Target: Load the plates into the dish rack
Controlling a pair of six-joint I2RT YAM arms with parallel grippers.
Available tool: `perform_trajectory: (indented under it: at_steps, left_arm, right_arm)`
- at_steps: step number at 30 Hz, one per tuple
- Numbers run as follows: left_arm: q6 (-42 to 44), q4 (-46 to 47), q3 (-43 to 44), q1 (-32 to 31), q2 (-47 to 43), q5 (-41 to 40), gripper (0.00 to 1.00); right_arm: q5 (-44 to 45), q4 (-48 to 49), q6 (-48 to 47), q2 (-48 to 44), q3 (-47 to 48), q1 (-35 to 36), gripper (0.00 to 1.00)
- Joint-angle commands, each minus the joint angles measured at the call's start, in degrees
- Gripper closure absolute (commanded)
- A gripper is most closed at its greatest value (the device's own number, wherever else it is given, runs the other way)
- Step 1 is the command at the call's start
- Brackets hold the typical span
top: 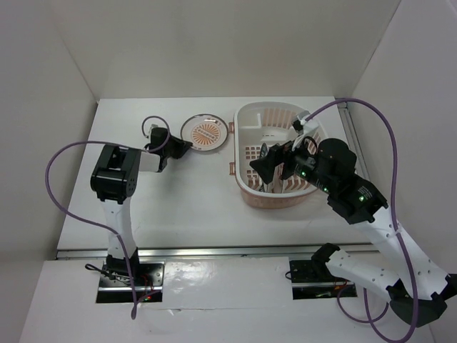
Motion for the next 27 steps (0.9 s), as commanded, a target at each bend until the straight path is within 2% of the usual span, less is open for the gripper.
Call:
perform_trajectory:
  at_steps: [1,2,4,5,12,17,21,27]
  left_arm:
    - [3.53,-8.72,-5.82,1.82,-7.66,-5.43,1.00]
    - [3.53,-8.72,-11.31,1.82,-15.87,-6.92,1.00]
    - [6.24,-9.43,-16.61,1.82,-24.96,-11.32,1.00]
    - [7.47,-10.56,-20.90,1.82,-34.06,-12.12,1.00]
    - [16.89,-21.97,-32.27,-0.81,-67.68,-14.15,1.00]
    - [21.80,-24.72,-37.37,-0.82,-90.69,-5.02,1.00]
    - [23.57,-25.42,-36.15,-0.82,-99.69,2.10,1.00]
    - [21.82,-22.26,-35.35,-0.82,-100.95,11.42,1.00]
  right_arm:
    - [2.33,2.05,-0.17,-0.58,-1.33,0.47,0.00]
    - [2.33,2.92,-0.17,-0.58,-1.86,0.47,0.00]
    - [2.33,5.54,-1.21,-0.58,-2.56,0.47,0.00]
    - [1.55,6.34,-1.22,0.20,-2.56,0.99,0.00]
    - [-6.89,15.40,-2.97,4.51,-1.17,1.00,0.00]
    - [-13.13,17.95,-5.88,12.50,4.02,0.38,0.00]
    - [-19.02,19.18,-5.88,17.34,5.79,-0.93,0.00]
    - [-22.28,23.40,-2.89,19.89,4.38,-0.94,0.01]
